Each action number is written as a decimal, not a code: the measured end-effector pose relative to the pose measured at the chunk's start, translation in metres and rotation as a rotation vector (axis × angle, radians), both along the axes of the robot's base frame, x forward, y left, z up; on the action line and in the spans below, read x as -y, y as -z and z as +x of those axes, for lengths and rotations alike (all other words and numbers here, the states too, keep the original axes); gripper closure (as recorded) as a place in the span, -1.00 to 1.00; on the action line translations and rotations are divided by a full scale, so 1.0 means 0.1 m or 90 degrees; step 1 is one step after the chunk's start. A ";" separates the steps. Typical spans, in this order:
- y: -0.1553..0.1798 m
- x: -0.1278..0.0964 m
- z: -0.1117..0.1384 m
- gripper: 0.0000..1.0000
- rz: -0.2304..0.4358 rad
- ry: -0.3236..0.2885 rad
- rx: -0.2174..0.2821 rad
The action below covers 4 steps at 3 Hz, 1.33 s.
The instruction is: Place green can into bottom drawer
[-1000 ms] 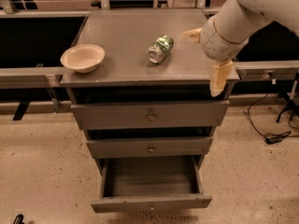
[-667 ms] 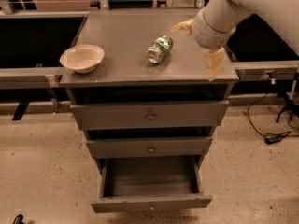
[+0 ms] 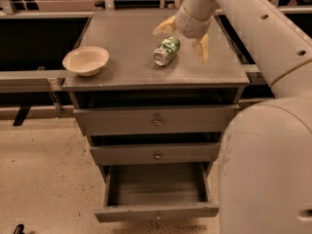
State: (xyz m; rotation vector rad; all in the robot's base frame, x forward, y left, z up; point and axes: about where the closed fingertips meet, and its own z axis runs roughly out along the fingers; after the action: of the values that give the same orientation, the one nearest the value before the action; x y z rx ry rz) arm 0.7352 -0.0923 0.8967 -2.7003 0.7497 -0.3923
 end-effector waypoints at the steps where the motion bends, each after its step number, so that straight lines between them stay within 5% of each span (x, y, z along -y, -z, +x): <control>1: -0.03 -0.12 0.22 -1.00 -0.026 -0.038 0.029; 3: 0.17 -0.32 0.61 -0.95 -0.115 -0.025 0.039; 4: 0.25 -0.33 0.66 -0.50 -0.123 -0.006 0.016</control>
Offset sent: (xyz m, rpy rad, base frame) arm 0.0622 0.0405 0.0088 -0.1968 -0.1212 0.0971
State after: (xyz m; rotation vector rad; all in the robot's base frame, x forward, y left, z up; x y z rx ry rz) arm 0.8007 -0.0595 0.8717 -2.8702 0.7258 -0.5197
